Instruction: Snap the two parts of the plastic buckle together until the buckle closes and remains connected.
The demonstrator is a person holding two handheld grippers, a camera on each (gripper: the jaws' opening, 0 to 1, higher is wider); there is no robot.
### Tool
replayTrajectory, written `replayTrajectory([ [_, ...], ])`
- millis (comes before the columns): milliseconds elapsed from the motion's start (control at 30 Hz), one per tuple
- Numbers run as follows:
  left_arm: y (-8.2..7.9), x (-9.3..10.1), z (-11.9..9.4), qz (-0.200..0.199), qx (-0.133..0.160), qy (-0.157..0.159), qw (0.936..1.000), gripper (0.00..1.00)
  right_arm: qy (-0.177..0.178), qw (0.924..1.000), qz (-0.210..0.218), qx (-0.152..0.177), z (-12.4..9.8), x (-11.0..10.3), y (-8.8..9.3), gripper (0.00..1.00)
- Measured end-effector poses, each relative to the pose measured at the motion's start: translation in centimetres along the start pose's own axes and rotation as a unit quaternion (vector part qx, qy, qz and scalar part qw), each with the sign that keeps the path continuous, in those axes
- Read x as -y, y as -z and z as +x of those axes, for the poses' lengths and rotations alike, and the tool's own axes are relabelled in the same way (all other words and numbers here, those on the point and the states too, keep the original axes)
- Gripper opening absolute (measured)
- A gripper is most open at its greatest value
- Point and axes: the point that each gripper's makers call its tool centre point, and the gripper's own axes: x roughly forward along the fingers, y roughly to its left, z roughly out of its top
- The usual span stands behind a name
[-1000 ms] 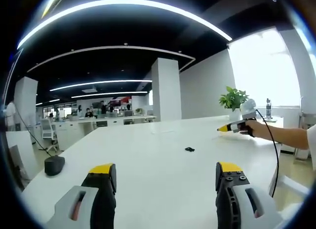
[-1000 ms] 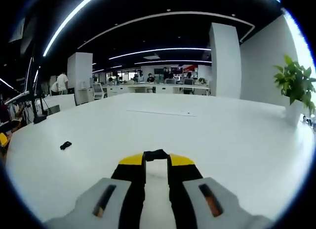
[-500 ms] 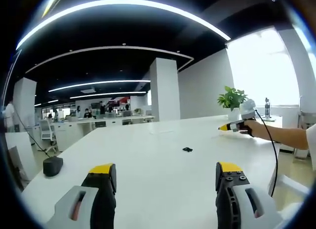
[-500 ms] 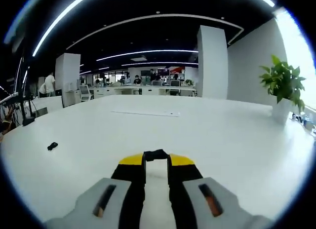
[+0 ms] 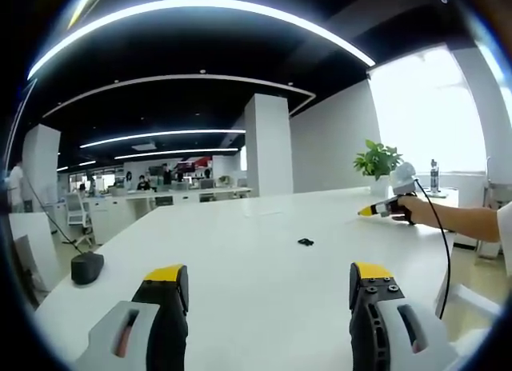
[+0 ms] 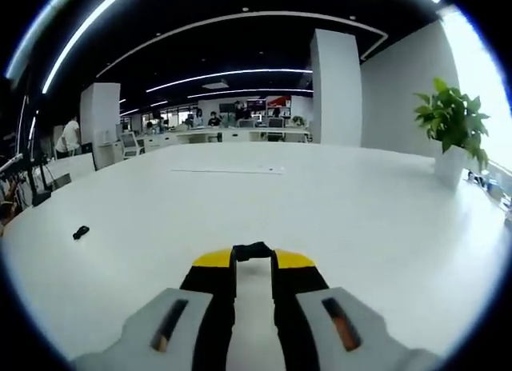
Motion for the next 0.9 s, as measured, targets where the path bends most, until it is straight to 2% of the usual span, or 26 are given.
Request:
replayTrajectory([
  [400, -0.1, 0.1, 0.1, 0.001, 0.000, 0.002, 1.0000, 0.84, 0.007, 0.9996, -0.019, -0.022, -0.4, -0.9, 0.8, 0.17],
  [900, -0.1, -0.2, 0.1, -0.002, 0.001, 0.001, 1.0000, 0.84, 0.017, 0.9988, -0.023, -0.039, -0.6, -0.9, 1.4, 0.18],
])
